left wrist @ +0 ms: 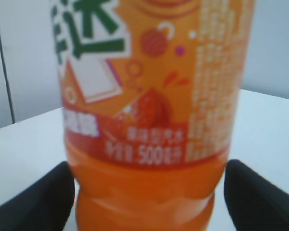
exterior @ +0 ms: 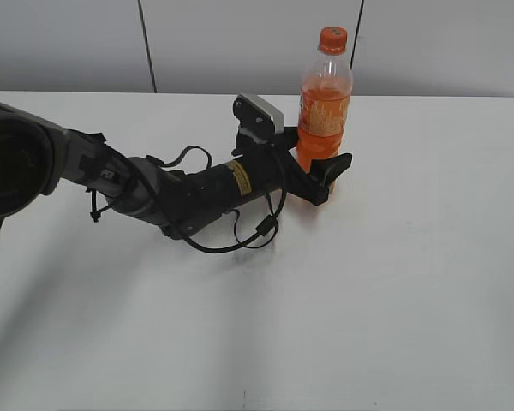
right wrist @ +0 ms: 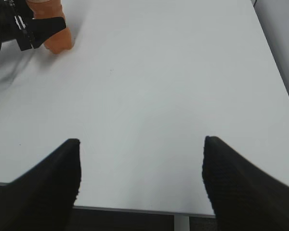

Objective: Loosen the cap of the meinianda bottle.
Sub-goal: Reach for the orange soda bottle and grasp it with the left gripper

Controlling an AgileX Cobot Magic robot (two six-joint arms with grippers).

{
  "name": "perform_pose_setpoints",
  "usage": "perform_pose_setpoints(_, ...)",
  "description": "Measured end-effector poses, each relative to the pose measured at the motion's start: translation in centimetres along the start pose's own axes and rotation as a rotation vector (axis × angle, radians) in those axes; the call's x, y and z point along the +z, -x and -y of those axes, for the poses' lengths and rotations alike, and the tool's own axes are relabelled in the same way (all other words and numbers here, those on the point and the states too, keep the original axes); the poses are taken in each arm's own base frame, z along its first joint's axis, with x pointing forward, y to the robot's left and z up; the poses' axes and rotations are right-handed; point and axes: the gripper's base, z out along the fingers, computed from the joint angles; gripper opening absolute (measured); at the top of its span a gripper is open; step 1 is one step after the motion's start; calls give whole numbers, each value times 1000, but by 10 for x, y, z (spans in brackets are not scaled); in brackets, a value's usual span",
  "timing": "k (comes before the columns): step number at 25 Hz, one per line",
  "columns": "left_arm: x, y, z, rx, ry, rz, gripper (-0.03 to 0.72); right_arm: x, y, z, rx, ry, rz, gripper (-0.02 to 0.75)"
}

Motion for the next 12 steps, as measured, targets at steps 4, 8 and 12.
perform_pose_setpoints(4, 1, 2, -1, -6, 8, 7, 565, 0, 0, 0, 0, 1, 0, 592)
perform_pose_setpoints(8, 3, 3, -2, -6, 10, 13, 544, 0, 0, 0, 0, 1, 0, 592)
perform_pose_setpoints(12, 4, -5, -3, -12, 12, 6, 541, 0, 0, 0, 0, 1, 0, 592)
